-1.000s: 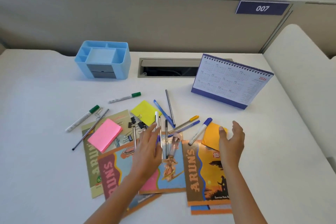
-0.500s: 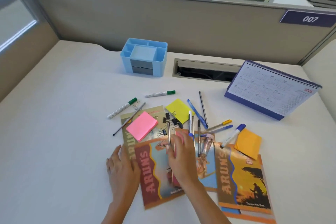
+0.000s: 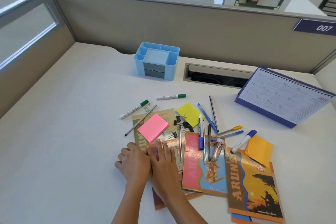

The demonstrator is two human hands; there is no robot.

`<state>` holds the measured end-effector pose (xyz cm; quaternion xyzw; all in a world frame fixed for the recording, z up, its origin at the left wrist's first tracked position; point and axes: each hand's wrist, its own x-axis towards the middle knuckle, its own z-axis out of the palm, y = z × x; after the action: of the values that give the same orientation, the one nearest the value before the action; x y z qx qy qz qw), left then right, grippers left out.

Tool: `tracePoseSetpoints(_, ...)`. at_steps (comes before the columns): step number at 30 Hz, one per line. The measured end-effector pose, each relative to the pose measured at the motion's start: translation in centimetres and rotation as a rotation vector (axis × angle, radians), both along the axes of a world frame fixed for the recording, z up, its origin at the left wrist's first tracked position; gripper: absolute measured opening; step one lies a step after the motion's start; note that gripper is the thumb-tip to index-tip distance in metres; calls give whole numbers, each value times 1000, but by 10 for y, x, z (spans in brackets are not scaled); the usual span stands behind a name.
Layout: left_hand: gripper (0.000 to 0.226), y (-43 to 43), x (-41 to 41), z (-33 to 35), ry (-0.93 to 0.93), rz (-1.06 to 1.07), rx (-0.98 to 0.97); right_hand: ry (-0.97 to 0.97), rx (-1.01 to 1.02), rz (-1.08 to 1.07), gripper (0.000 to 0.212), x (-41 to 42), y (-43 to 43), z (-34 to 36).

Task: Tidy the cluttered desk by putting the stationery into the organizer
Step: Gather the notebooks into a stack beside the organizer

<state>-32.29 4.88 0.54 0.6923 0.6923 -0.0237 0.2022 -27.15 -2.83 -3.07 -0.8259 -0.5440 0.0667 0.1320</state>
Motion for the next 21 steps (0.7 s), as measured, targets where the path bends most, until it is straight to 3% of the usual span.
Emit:
tracePoseSetpoints(4, 35, 1, -7, -8, 24, -4, 28, 8, 22, -43, 43, 6, -4, -2)
tracePoseSetpoints(9, 39, -5, -3, -13, -14, -9, 82, 26, -32, -69, 50, 20, -11, -7)
tracePoseSetpoints(16, 89, -19, -10, -25, -10, -26, 131, 55, -15, -126, 52, 27, -13, -6)
tracePoseSetpoints(21, 74, -17, -9, -28, -50, -40, 135, 25, -25, -147, 55, 34, -14, -8)
